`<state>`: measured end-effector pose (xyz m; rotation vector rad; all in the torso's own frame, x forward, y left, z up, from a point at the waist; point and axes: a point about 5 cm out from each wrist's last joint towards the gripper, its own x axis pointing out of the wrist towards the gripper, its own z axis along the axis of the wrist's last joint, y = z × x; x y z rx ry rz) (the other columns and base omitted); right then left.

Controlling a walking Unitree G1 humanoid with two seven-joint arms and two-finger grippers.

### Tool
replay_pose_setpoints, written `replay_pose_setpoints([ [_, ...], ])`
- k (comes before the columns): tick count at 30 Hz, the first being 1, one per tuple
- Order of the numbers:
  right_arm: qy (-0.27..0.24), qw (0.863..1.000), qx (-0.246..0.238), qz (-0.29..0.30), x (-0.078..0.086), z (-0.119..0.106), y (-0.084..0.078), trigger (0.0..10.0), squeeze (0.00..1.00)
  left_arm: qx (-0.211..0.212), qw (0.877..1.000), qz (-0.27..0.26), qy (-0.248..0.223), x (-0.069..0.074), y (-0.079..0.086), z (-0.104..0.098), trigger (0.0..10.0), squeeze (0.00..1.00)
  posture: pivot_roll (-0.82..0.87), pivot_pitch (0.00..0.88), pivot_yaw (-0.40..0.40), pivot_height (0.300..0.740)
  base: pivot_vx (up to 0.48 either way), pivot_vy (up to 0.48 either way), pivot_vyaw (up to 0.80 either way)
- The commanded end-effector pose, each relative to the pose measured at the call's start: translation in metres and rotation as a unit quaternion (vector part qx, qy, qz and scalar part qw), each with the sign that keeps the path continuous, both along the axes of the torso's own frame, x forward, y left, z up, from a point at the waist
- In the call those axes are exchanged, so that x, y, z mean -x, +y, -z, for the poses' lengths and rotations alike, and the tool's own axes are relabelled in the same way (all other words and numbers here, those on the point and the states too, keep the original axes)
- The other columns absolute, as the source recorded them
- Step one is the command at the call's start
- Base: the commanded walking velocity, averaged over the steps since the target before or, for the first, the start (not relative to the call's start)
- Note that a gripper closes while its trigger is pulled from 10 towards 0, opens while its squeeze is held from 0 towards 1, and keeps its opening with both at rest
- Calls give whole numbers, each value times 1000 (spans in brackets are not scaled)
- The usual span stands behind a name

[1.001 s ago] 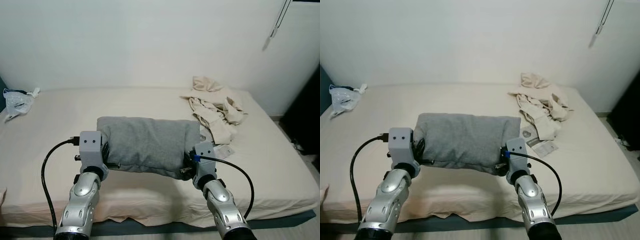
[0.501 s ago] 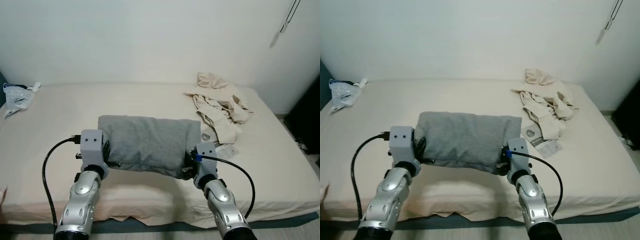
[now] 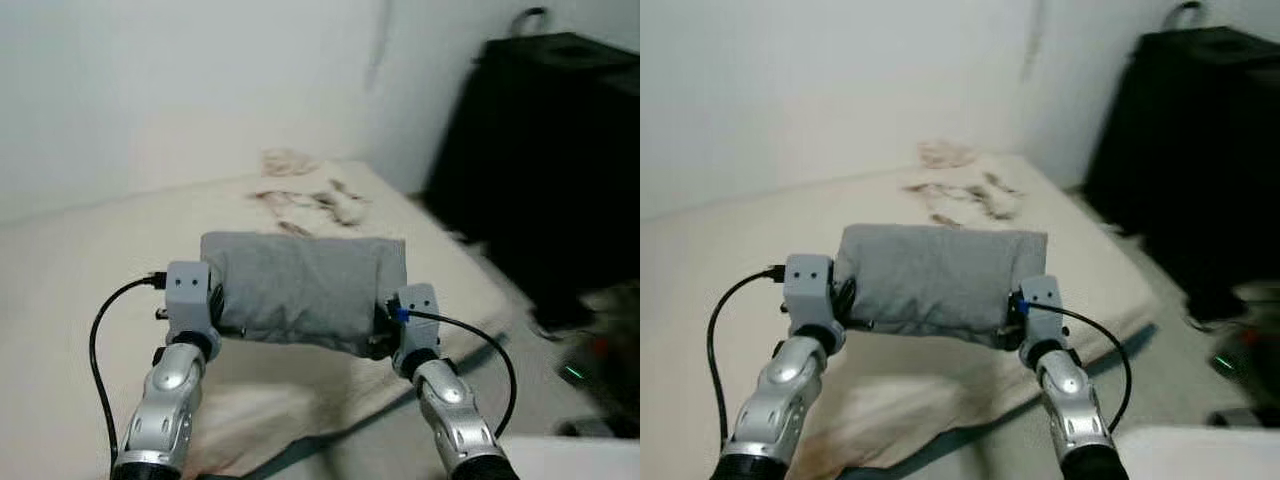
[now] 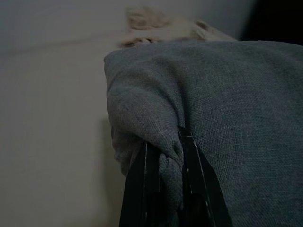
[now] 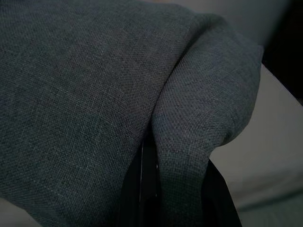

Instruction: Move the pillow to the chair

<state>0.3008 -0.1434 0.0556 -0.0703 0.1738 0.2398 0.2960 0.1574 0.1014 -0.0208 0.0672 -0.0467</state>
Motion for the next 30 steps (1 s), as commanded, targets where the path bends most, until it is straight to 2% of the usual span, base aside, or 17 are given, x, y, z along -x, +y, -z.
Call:
replay_pose_setpoints([
  [1, -4, 1000, -1, -24, -1, -3, 12, 10000, 0, -8, 1000, 13, -2, 0, -5, -1, 10000, 0, 33, 65, -5, 740, 0, 0, -800],
  [30, 0, 1000, 7, -17, 0, -1, 7, 10000, 0, -9, 1000, 4, 6, -1, -4, 2, 10000, 0, 24, 67, -3, 740, 0, 0, -800],
])
